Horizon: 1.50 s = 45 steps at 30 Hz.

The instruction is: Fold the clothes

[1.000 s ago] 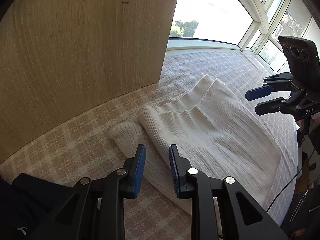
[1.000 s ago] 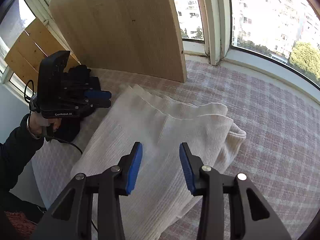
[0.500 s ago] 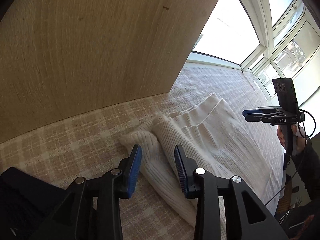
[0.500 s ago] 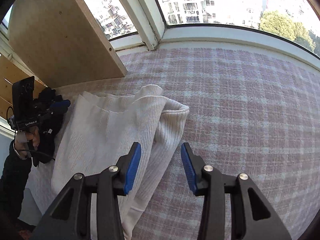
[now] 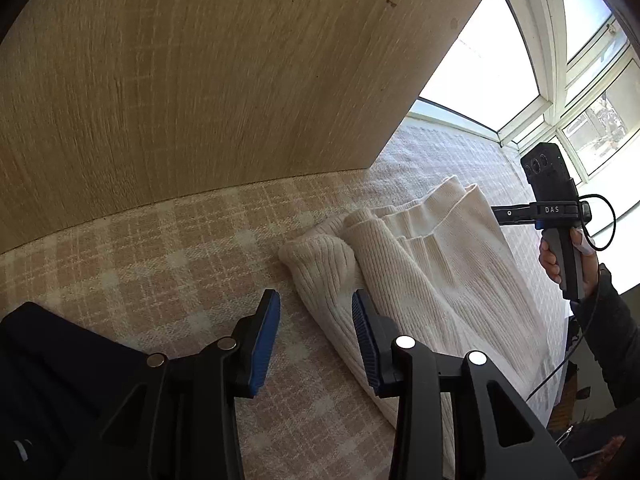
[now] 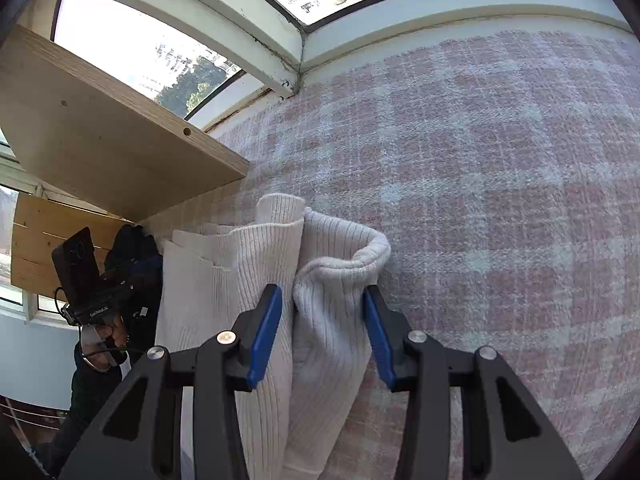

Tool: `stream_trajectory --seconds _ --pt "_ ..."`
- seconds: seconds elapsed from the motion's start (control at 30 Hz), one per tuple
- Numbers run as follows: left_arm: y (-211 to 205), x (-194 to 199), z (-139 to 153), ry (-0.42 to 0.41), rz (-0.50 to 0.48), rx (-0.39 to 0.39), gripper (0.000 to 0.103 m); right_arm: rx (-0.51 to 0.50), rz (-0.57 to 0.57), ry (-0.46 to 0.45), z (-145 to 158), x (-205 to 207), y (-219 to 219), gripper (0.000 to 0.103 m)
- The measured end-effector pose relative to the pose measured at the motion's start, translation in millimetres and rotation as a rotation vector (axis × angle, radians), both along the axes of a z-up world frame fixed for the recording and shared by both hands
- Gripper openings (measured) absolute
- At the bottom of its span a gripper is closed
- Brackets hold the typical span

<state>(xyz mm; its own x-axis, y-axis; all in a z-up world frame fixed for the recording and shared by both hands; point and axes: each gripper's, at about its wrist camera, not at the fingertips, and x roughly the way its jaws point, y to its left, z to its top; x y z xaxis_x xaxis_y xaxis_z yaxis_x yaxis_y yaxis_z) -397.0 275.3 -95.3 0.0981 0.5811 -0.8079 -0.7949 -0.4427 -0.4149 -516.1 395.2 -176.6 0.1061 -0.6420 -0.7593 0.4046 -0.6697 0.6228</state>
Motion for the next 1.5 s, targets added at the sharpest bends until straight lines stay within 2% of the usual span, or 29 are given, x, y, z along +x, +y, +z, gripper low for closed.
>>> stream_trajectory --seconds 0.07,0.2,0.23,0.33,0.4,0.43,0.47,0.5,0.53,0.6,0.83,0.9,0.97,1.03,1.1,1.17,1.23,1.33,1.5 --pt "-0.6 -0.6 -0.4 0.002 -0.002 -0.004 0.037 -0.023 -0.005 -0.002 2.8 0.7 5.0 0.042" --pt "-1.3 -1.5 0.9 0.007 0.009 0.002 0.037 0.002 0.030 0.037 10.8 10.4 -1.1 0.042" --pt "-0.5 -0.7 3.1 0.007 0.009 0.010 0.037 0.018 0.045 0.067 15.0 14.4 -4.4 0.042" --pt "6.4 8.1 10.4 0.020 -0.028 0.014 0.037 0.132 0.037 0.250 34.0 27.5 -9.5 0.042" --pt "11.9 16.2 15.3 0.041 -0.060 0.007 0.038 0.201 0.101 0.342 41.3 39.2 -16.8 0.041" --pt "14.5 20.0 17.6 0.050 -0.076 0.004 0.038 0.218 0.139 0.362 42.4 44.3 -19.8 0.035" --pt "16.4 22.5 18.6 0.049 -0.085 0.007 0.039 0.229 0.167 0.358 41.0 47.6 -21.8 0.018" --pt "18.5 24.3 19.2 0.049 -0.091 0.008 0.039 0.250 0.188 0.355 38.0 49.8 -24.5 0.010" --pt "20.6 26.1 19.6 0.050 -0.098 0.009 0.039 0.281 0.212 0.367 34.1 52.3 -26.9 0.008" --pt "22.7 27.6 19.6 0.048 -0.105 0.011 0.039 0.306 0.251 0.384 28.1 56.1 -31.1 0.008" --pt "17.4 24.5 16.4 0.056 -0.084 -0.011 0.039 0.298 0.292 0.324 3.9 49.4 -56.1 0.008" --pt "14.9 20.7 16.8 0.057 -0.076 -0.013 0.040 0.263 0.294 0.281 2.4 42.5 -56.4 0.008" --pt "10.0 16.5 17.4 0.064 -0.064 -0.021 0.040 0.263 0.301 0.278 7.0 41.3 -52.1 0.008" --pt "4.6 10.2 15.3 0.047 -0.044 -0.029 0.042 0.233 0.260 0.275 17.6 39.9 -39.5 0.008" --pt "0.2 4.3 12.0 0.023 -0.025 -0.036 0.047 0.208 0.207 0.246 24.5 37.7 -26.0 0.012" --pt "-0.8 0.2 7.4 0.003 -0.013 -0.047 0.048 0.204 0.166 0.226 28.1 37.4 -17.3 0.029" --pt "2.2 -2.1 3.2 -0.024 -0.009 -0.048 0.048 0.221 0.124 0.244 33.1 39.4 -10.6 0.036" --pt "11.0 -5.7 -2.8 -0.057 -0.008 -0.049 0.053 0.188 0.093 0.239 40.9 41.0 -9.1 0.038" --pt "30.2 -11.8 -11.4 -0.135 -0.001 -0.037 0.057 0.246 0.119 0.274 39.1 43.8 -23.7 0.043"
